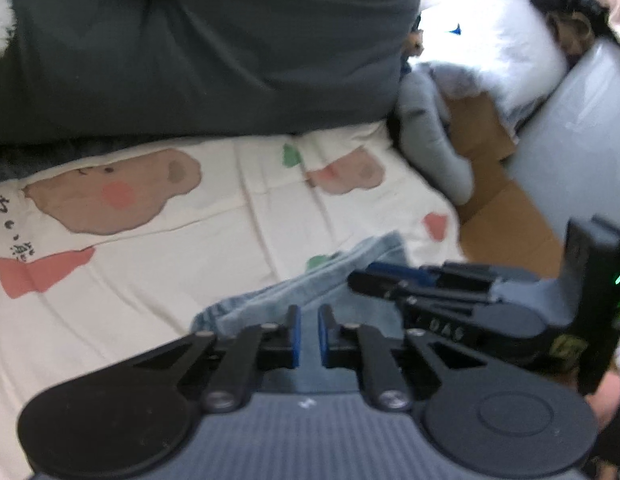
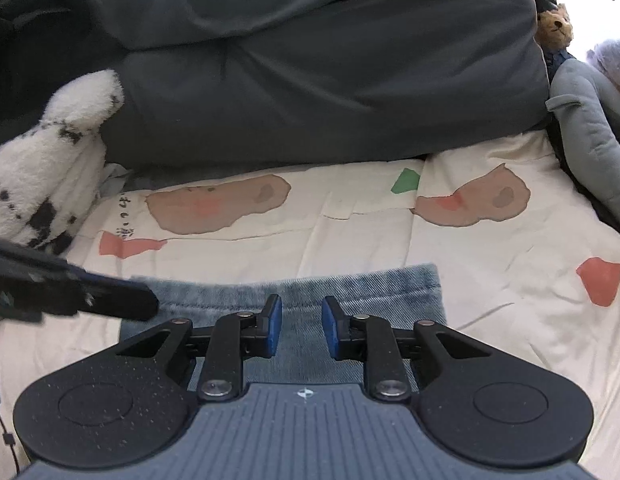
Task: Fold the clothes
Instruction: 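Lower the folded jeans onto the sheet with both grippers, then open both grippers to release the folded jeans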
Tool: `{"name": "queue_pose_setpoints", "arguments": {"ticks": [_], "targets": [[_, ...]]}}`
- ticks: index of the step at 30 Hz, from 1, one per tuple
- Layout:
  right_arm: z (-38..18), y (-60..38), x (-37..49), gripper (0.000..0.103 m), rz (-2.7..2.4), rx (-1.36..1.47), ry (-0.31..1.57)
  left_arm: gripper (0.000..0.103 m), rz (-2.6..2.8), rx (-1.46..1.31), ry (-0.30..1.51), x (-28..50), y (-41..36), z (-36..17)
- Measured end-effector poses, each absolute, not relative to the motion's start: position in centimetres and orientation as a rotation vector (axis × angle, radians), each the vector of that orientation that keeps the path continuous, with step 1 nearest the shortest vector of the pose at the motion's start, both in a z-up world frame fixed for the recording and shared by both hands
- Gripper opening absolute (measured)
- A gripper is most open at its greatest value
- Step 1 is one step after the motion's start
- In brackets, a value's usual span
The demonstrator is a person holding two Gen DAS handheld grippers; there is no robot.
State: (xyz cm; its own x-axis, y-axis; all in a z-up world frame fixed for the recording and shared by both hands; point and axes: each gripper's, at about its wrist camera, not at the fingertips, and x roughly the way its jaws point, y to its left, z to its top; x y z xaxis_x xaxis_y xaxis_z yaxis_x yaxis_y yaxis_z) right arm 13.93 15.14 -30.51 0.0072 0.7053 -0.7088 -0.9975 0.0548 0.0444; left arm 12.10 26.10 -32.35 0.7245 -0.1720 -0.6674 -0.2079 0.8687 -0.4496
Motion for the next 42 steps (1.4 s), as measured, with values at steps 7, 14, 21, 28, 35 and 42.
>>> {"name": "queue_pose_setpoints", "arguments": {"ticks": [7,14,21,28,35,42], "targets": [[-33.0,17.0,13.5,0.027,1.422,-0.597,0.685,0.003,0.039,-0.543,0.804,12.6,27.4,-35.4],[-35.1,17.3,13.6,0.024,1.413,-0.582,0.71,0.003,0.03,-0.578,0.781,12.3,28.6,-38.8],[-35.2,17.3,13.1,0.024,1.429,-0.606,0.661,0.003,0.053,-0.527,0.779,12.3,27.7,-37.8],[-33.0,14.4,13.6,0.031,1.515,-0.658,0.585,0.003,-0.033,-0.458,0.737,11.1,25.0,-34.7],[-34.6,13.7,13.8,0.047,1.5,-0.675,0.537,0.01,-0.037,-0.308,0.796,12.6,23.9,-36.7],[-35.3,13.8,15.1,0.05,1.517,-0.658,0.613,0.003,-0.058,-0.285,0.823,12.8,24.9,-37.9]]}}
